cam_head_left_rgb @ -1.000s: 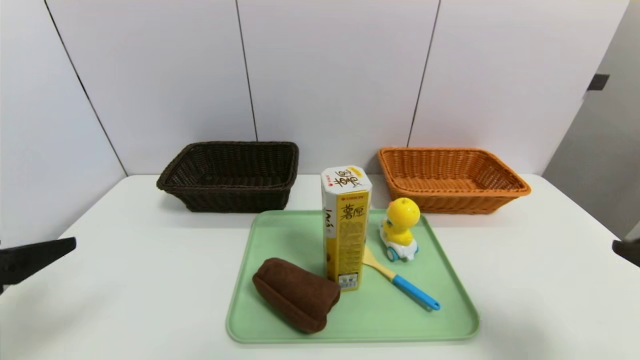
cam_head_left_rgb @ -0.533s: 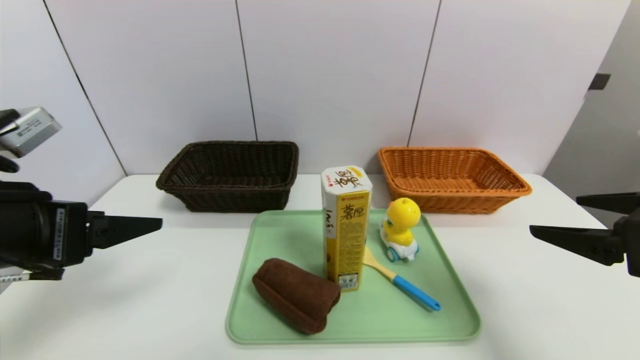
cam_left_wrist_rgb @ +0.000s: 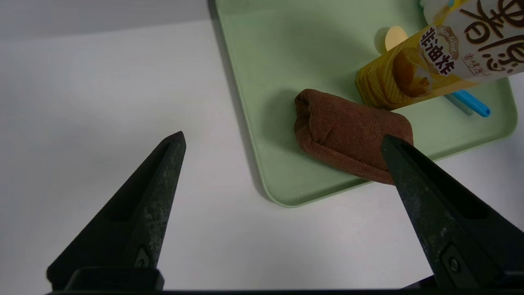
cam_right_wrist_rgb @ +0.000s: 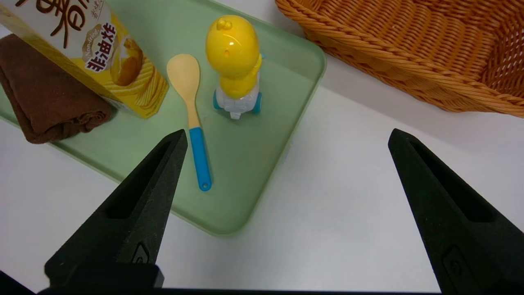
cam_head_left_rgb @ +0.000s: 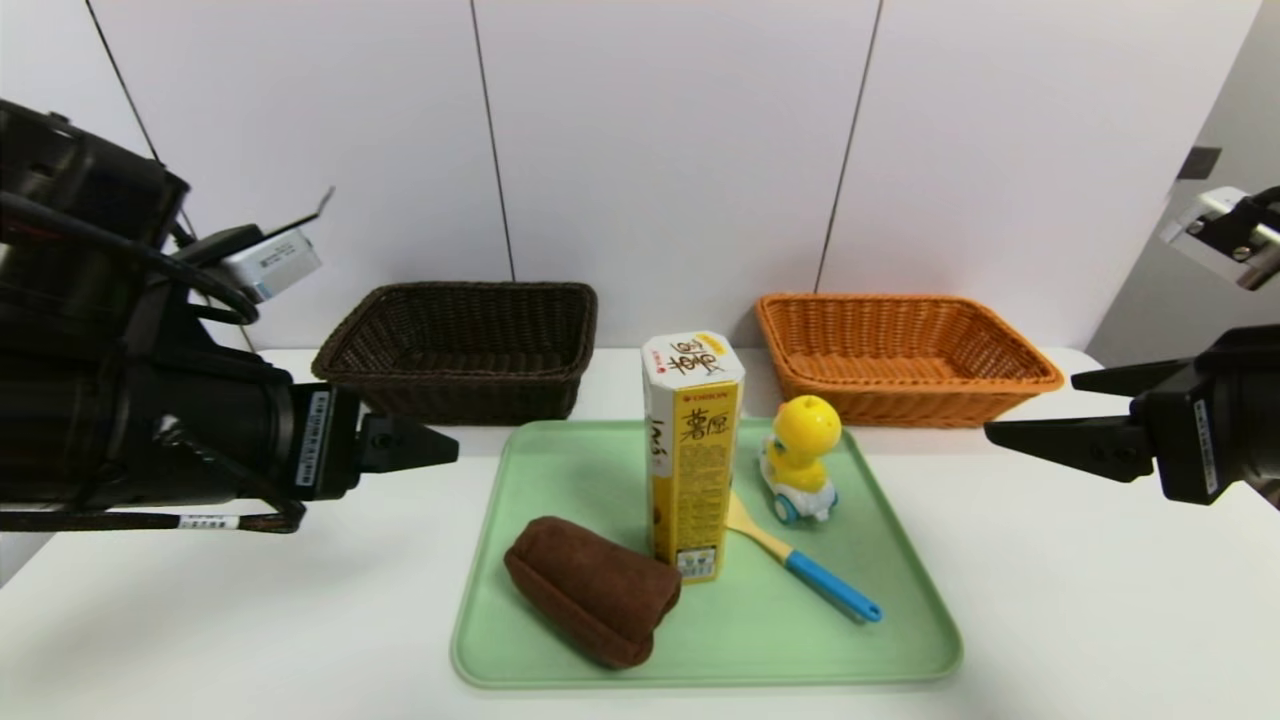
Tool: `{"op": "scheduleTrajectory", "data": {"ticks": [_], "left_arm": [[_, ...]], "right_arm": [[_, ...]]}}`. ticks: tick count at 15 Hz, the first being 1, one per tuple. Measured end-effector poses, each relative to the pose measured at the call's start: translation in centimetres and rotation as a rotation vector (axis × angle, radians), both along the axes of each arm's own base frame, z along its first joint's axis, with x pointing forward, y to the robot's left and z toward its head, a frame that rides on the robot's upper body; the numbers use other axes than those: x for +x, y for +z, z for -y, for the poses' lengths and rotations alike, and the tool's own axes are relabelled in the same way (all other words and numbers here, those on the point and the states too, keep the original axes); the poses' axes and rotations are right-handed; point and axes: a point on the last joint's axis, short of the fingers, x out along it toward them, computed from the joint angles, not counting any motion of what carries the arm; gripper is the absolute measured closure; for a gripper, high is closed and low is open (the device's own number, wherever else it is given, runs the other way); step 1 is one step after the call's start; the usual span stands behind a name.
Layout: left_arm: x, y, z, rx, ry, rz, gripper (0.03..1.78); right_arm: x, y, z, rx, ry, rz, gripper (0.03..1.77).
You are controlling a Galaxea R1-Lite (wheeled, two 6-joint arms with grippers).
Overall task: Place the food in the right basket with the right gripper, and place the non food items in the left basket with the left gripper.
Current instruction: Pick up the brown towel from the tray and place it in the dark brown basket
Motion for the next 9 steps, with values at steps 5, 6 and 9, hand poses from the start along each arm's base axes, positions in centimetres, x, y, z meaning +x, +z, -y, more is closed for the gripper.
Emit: {"op": "scheduleTrajectory", "data": {"ticks": [5,6,9], "left_arm": [[1.7,0.2,2.9,0.06,-0.11,0.027,0.12],[1.9,0.2,3.1,0.075,-0.159,0.041,0.12],[2.3,-0.1,3.6,0.164,-0.333,0.081,0.12]], "right_arm": [[1.3,-0.7,-0.3,0.008,-0.01,-0.047,0.1],[1.4,-0.8,-0.4,0.011,-0.013,-0.056,0.1],[1.9,-1.1,-0.5,0.014,-0.016,-0.073,0.1]]}}
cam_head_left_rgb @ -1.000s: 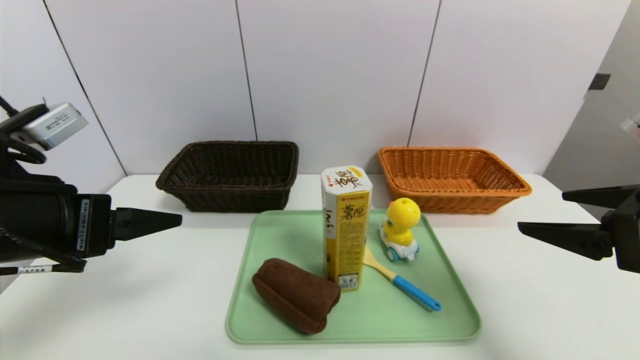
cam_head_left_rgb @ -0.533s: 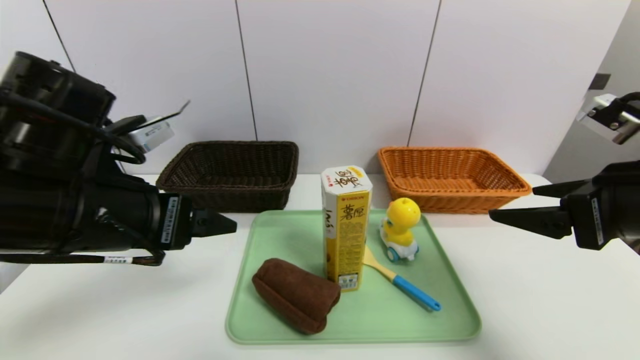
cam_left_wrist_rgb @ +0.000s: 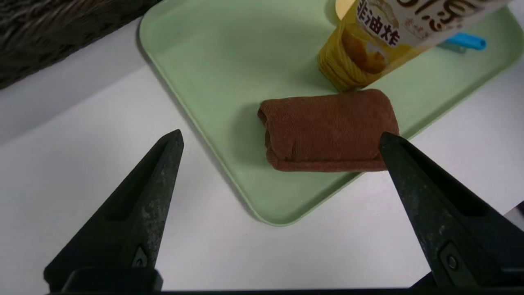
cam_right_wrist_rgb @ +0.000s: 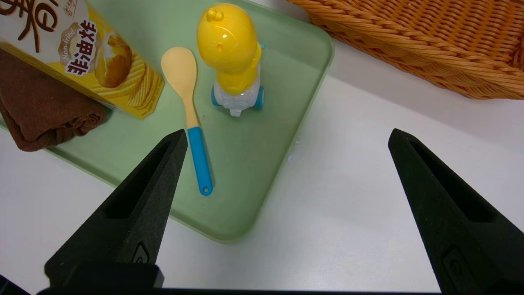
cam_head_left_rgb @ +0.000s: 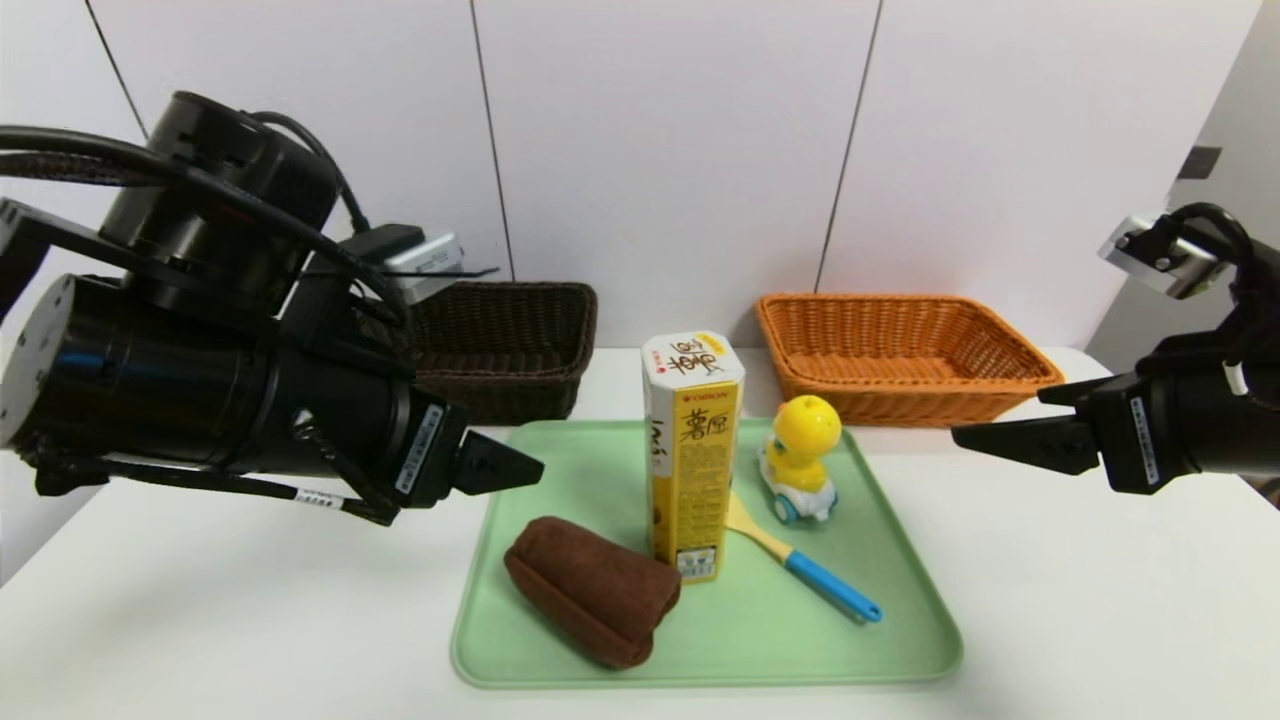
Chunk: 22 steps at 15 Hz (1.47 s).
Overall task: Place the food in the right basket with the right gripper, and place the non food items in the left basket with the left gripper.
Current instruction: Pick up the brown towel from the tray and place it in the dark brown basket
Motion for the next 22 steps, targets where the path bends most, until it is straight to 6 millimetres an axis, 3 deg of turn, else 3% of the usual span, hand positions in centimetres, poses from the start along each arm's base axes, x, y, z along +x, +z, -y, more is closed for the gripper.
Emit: {"op": "scheduleTrajectory", "data": {"ticks": [8,14,22], "left_arm": [[1.5,-2.4,0.2,0.32,-0.487,0.124,0.12],[1.6,-2.1,0.3,0.416,-0.84,0.216,0.12],[4.0,-4.4,4.0,0.459,-1.027,0.236,0.12]], "right_arm": [[0.1,-0.4,-0.1,0.013,0.024,-0.03,0.1],[-0.2,-0.4,-0.1,0.03,0.043,-0.033,0.1],[-0.4,0.0,-0.1,0.035,0.049,-0.016,0.1]]}}
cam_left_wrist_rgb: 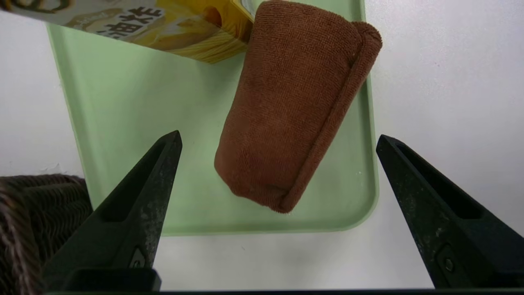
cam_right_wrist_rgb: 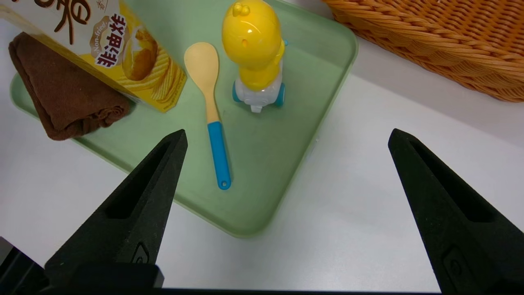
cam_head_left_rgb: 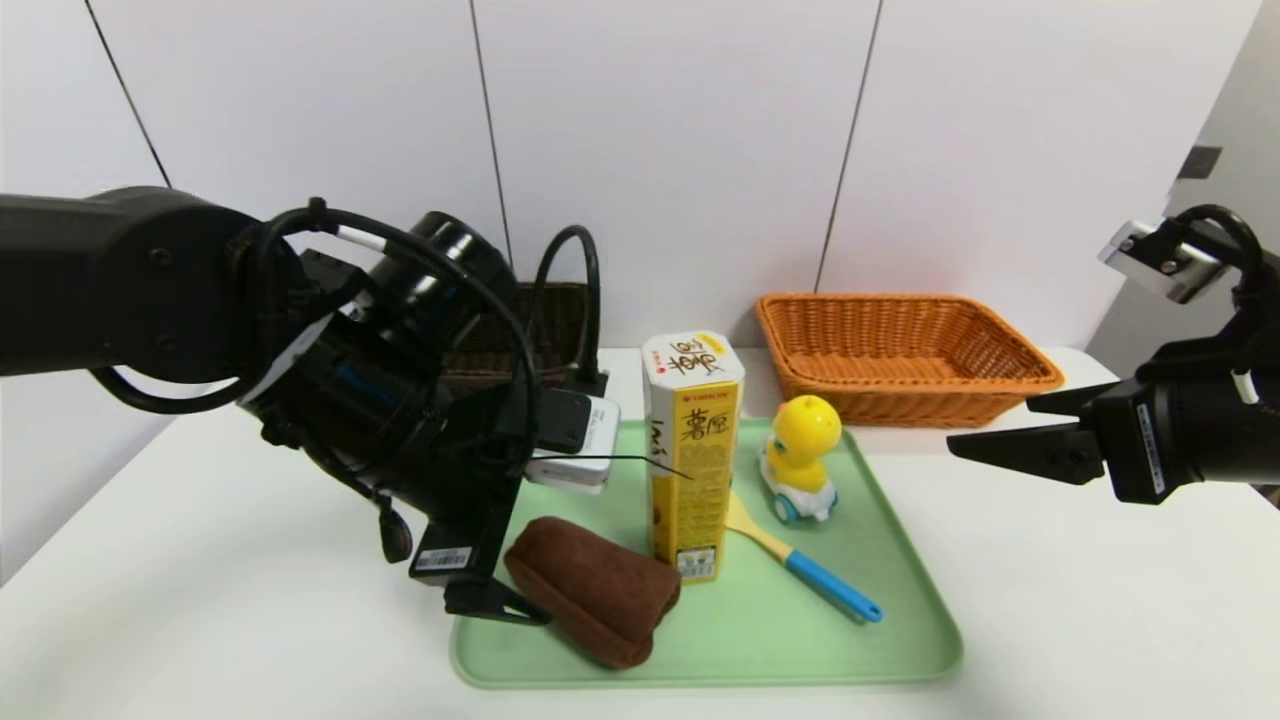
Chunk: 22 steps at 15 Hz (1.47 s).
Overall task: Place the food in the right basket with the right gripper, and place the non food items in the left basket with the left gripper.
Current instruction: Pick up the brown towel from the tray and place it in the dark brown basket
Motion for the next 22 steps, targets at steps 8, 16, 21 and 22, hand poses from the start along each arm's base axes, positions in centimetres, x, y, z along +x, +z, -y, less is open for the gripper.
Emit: {"op": "scheduleTrajectory", "data": {"ticks": [8,16,21,22], "left_arm": [[1.2,-3.6,2.8,0.061,-0.055,-0.082,0.12],[1.9,-5.3,3.3,0.081,-0.06,-0.135,0.12],[1.8,-5.2,3.3,0.08,-0.06,-0.132,0.82],[1.7,-5.1,3.2,0.078,-0.06,-0.13,0.92]], "right_arm": [[0.0,-0.1,0.2,0.007,-0.015,-0.008,0.1],[-0.3,-0.1,0.3,0.013,-0.02,-0.009,0.1],[-0.5,-0.1,0.4,0.015,-0.021,-0.006,0.1],[-0.6,-0.1,0.4,0.015,-0.022,-0.007,0.1]]}}
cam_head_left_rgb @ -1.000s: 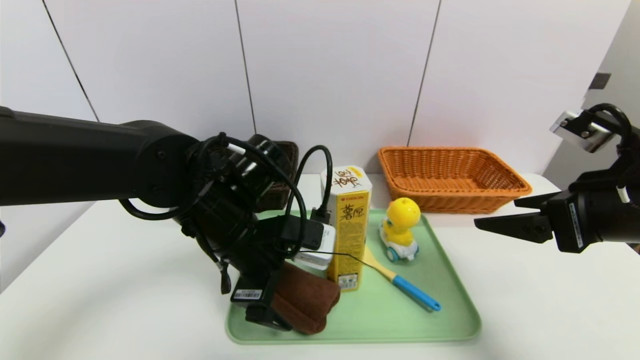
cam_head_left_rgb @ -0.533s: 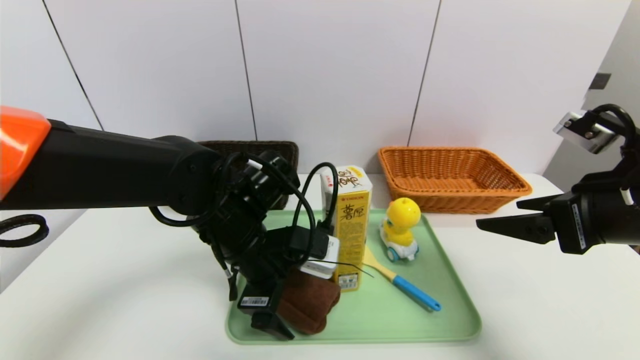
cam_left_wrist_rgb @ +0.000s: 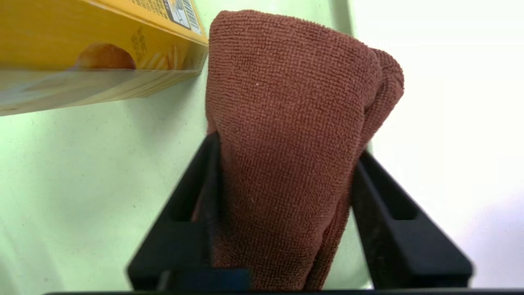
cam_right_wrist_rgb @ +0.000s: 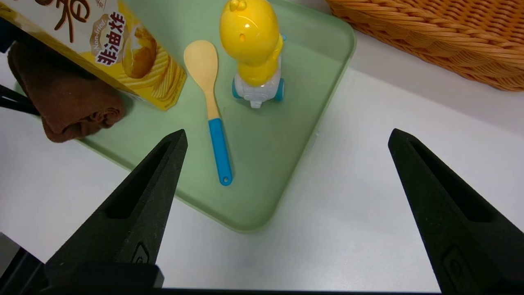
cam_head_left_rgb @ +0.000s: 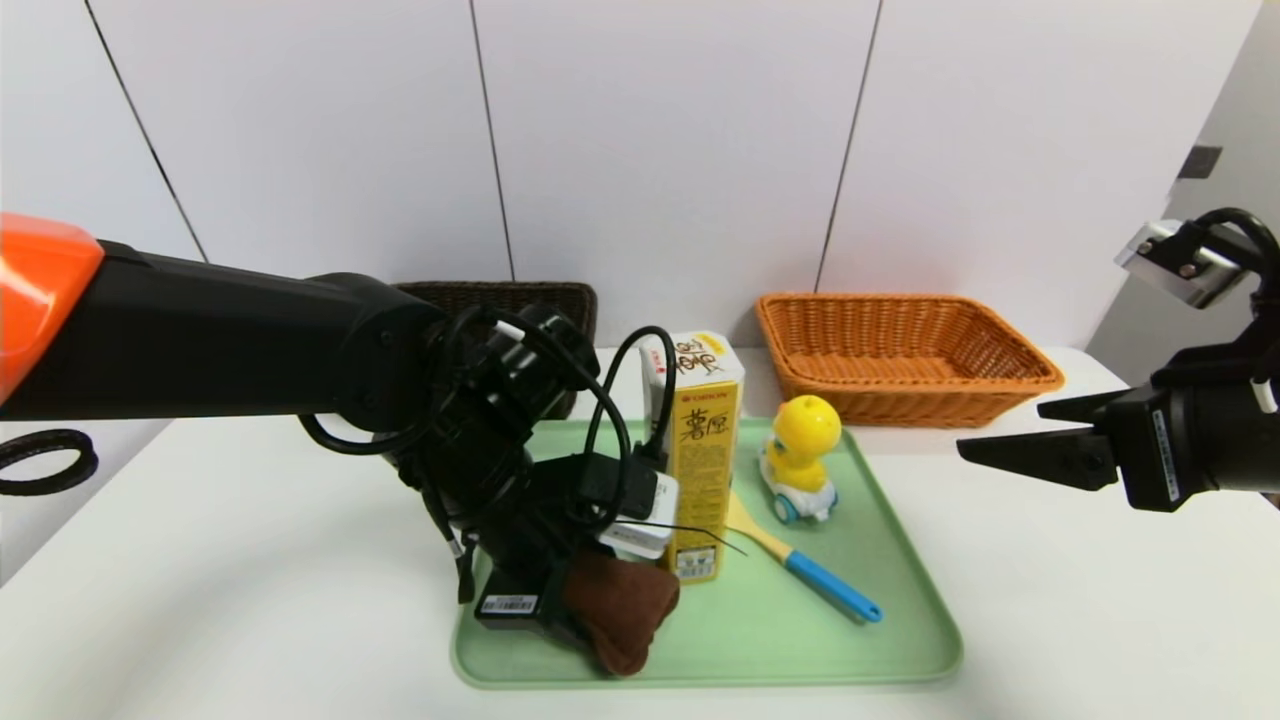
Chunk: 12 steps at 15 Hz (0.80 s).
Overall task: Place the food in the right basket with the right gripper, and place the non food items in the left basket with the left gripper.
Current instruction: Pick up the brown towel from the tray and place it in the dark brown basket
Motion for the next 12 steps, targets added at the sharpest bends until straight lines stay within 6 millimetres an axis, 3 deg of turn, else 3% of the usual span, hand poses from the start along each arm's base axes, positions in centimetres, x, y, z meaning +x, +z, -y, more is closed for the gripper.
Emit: {"op": "scheduleTrajectory", "data": {"ticks": [2,3,7,12], "left_arm": [[-0.4,0.6,-0.3,-0.008,0.003,0.008,1.14],[-0.6,1.0,-0.6,-0.015,0.008,0.016,1.41],[-1.3,3.4,-3.0,-0.053,0.062,0.069,1.42],[-2.0,8.0,-6.9,-0.169,0.229,0.188,1.42]], "right_arm": [[-0.1,-0.1,0.0,-0.001,0.0,-0.003,0.1],[-0.1,-0.2,0.0,-0.001,0.0,-0.004,0.1],[-0.4,-0.1,0.1,0.0,-0.001,-0.001,0.1],[-0.4,-0.1,0.1,0.023,-0.001,-0.003,0.1]]}}
